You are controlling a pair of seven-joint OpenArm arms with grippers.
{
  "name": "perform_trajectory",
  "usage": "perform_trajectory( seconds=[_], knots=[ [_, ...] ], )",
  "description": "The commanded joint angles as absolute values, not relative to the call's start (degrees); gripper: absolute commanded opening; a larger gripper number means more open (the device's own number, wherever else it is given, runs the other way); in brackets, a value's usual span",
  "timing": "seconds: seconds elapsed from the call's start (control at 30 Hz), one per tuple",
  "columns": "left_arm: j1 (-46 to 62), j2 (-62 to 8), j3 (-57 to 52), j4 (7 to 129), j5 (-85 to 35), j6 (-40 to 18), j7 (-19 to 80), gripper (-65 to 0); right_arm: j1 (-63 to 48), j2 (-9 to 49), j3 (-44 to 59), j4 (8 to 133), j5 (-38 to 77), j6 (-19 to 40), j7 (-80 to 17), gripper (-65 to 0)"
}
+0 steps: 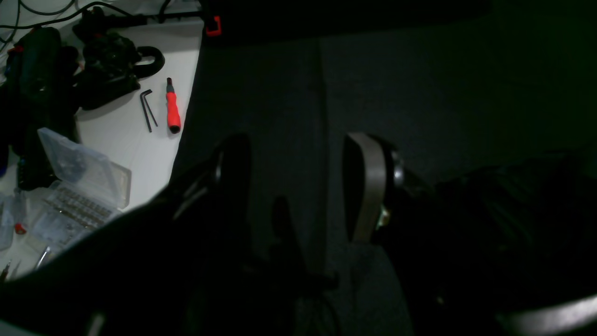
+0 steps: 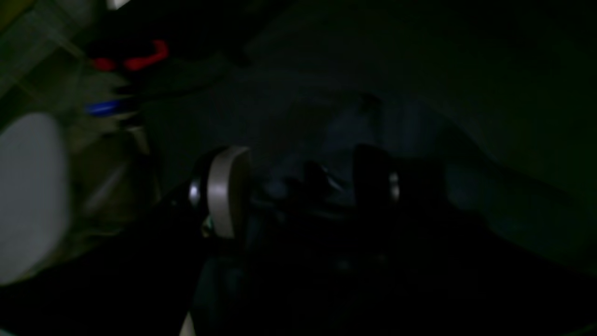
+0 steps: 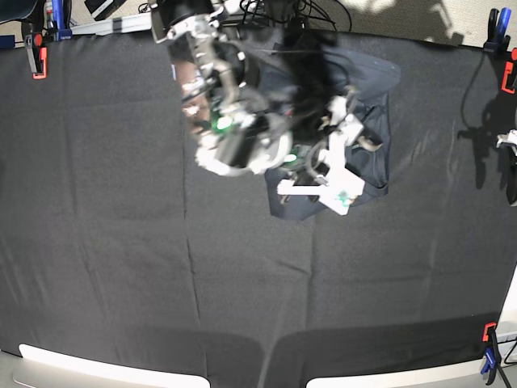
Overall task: Layout the t-shirt on the table in an organized manner, then fold the t-shirt properly
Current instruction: 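Lift the grasped shirt edge with both grippers and fold it over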
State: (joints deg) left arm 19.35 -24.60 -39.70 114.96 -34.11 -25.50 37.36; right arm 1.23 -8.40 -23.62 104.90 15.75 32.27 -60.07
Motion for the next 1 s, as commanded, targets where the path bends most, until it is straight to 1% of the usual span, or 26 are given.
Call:
perform_trajectory(
  seconds=[0.0, 0.17, 0.27, 0.4, 0.57, 0.7, 0.87, 0.97],
  knots=[
    [19.07, -25.58, -40.14, 115.81, -34.59, -25.26, 35.62, -36.0, 2.17, -9.0, -24.27, 105.91, 14.55, 30.87, -59.48, -31.0],
    [19.07, -25.58, -40.14, 115.81, -34.57, -25.26, 35.62, -36.0, 2.09, -9.0, -27.83, 105.89, 11.84, 29.19, -62.72, -31.0],
    [19.07, -25.56, -40.14, 115.81, -34.57, -25.26, 35.62, -36.0, 1.69, -9.0, -29.82, 105.82, 8.75, 25.89, -63.07, -31.0],
    [19.07, -25.58, -40.14, 115.81, -34.54, -25.26, 35.62, -36.0, 1.39, -9.0, -30.44, 105.43, 5.28, 23.16, -63.75, -31.0],
    [19.07, -25.58, -40.14, 115.81, -34.52, -25.26, 35.59, -36.0, 1.39, -9.0, -30.44, 105.43, 2.37, 21.78, -64.77, -31.0],
    [19.05, -25.58, -40.14, 115.81, -34.52, -25.26, 35.57, -36.0, 1.43, -9.0, -30.44, 105.43, -0.62, 21.76, -64.6, -31.0],
    [19.05, -25.58, -40.14, 115.81, -34.54, -25.26, 35.57, -36.0, 1.48, -9.0, -30.44, 105.43, -1.56, 20.29, -60.86, -31.0],
    [19.07, -25.56, -40.14, 115.81, -34.52, -25.26, 35.59, -36.0, 1.61, -9.0, -30.39, 105.43, -2.31, 20.29, -60.62, -31.0]
  ],
)
